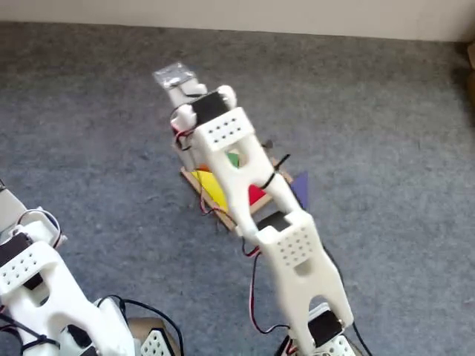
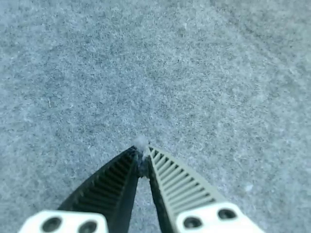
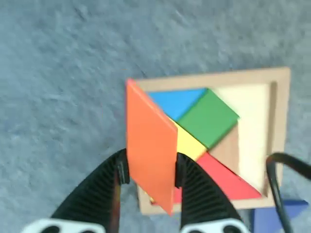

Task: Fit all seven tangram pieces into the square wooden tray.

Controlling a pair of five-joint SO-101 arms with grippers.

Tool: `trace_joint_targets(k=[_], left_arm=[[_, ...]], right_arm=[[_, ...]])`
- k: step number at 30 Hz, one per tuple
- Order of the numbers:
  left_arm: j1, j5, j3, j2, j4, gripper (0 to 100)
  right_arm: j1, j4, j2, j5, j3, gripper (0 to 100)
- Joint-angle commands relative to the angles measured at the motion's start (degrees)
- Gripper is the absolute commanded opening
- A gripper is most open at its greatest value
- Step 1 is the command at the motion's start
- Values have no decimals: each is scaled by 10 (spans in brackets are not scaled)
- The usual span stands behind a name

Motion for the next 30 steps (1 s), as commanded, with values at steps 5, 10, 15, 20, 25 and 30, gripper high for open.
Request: trace_joint_targets(k=[5, 10, 15, 20, 25, 30], left_arm=[[25, 4, -30, -13, -12, 24], [33, 4, -30, -13, -12, 24], [33, 3, -30, -13, -12, 24], [33, 3, -26, -13, -17, 24], [33, 2, -24, -13, -20, 24], [33, 2, -24, -13, -20, 24]], right_arm=[[105, -13, -65, 126, 85, 4], [142, -43, -37, 179, 97, 4], [158, -51, 10, 207, 96, 5], [174, -48, 25, 207, 96, 43], [179, -44, 24, 207, 96, 187], [175, 2, 12, 207, 65, 194]])
